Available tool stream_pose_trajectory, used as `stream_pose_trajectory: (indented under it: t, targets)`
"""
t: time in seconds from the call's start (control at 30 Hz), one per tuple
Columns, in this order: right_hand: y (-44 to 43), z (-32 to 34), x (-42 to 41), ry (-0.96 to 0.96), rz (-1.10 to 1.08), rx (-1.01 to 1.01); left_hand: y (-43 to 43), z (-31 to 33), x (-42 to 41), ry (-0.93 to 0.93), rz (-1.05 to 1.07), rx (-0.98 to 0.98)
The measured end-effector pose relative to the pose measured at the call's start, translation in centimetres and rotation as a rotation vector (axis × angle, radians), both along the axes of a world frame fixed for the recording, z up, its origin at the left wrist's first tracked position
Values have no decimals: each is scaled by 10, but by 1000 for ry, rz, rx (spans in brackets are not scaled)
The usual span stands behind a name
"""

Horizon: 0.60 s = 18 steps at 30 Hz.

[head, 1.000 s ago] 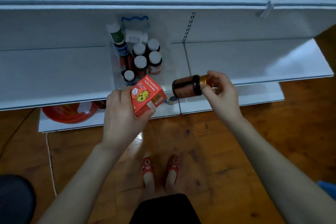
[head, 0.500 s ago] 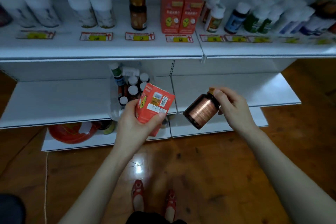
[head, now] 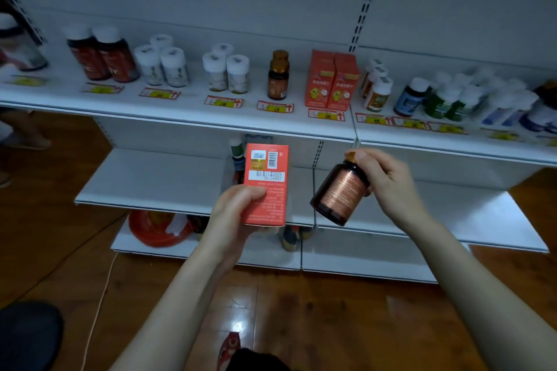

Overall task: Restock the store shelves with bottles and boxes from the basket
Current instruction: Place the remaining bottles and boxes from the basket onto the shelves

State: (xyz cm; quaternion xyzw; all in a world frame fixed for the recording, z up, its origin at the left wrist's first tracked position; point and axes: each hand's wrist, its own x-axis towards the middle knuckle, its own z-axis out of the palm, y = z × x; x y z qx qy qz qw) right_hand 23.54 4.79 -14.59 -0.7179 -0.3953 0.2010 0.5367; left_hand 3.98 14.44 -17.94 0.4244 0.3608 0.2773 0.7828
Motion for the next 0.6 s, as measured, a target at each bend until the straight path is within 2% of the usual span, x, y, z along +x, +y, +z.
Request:
stream_pose_trajectory:
  t: [0.3,0.5,0.6]
  targets:
    - [21,11,-15,15,153,-42,-5,1,-23,59,132,91]
    - [68,14,-39,183,223,-95,16,3,-61,118,288,121]
    - [99,19,-57,181,234,-97,38,2,-85,153,345,142]
